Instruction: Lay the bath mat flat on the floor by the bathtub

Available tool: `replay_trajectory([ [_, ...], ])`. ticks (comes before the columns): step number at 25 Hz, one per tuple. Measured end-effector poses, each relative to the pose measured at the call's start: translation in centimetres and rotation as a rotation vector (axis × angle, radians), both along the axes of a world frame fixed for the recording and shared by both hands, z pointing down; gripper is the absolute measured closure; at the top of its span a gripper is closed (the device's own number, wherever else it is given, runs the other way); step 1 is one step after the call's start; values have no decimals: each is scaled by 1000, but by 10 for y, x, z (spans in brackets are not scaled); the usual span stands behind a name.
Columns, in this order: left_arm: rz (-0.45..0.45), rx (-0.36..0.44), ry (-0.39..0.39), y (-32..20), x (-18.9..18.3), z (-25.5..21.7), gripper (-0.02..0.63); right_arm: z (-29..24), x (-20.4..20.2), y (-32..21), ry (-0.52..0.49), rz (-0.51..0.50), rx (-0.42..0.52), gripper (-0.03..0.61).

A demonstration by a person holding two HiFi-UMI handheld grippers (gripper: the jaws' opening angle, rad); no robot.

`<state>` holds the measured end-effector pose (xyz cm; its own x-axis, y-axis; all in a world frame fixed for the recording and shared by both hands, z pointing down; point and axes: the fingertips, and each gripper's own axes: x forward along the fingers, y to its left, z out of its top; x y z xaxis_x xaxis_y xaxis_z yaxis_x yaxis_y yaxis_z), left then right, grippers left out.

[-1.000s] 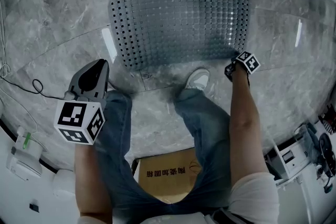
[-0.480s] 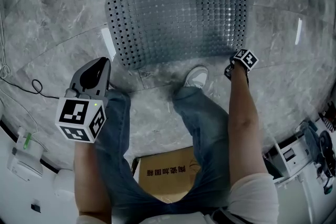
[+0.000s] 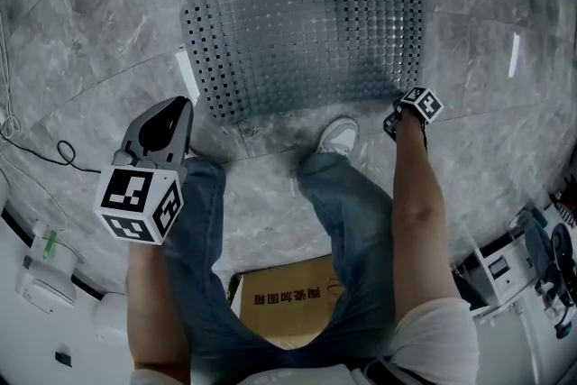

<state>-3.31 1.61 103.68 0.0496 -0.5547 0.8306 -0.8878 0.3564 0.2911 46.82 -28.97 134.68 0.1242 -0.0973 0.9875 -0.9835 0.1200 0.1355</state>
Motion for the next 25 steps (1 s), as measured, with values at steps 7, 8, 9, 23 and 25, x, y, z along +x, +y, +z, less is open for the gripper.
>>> replay_trajectory([
  [7,5,-9,-2,-2,-3,3,579,0,-30,-22,-83,-84,31,565],
  [8,4,-6,-1,-3,-4,2,580,-2,-29,-22,-78,-86,30,565],
  [9,2,-2,1,-4,-4,1,579,-5,-29,-22,-72,-90,34,565],
  [23,-104,-22,26,41,5,10,581,-133,-176,39,-320,-370,29,561],
  [25,-186,-3,37,52,-3,2,595,-159,-202,58,-368,-410,8,561],
])
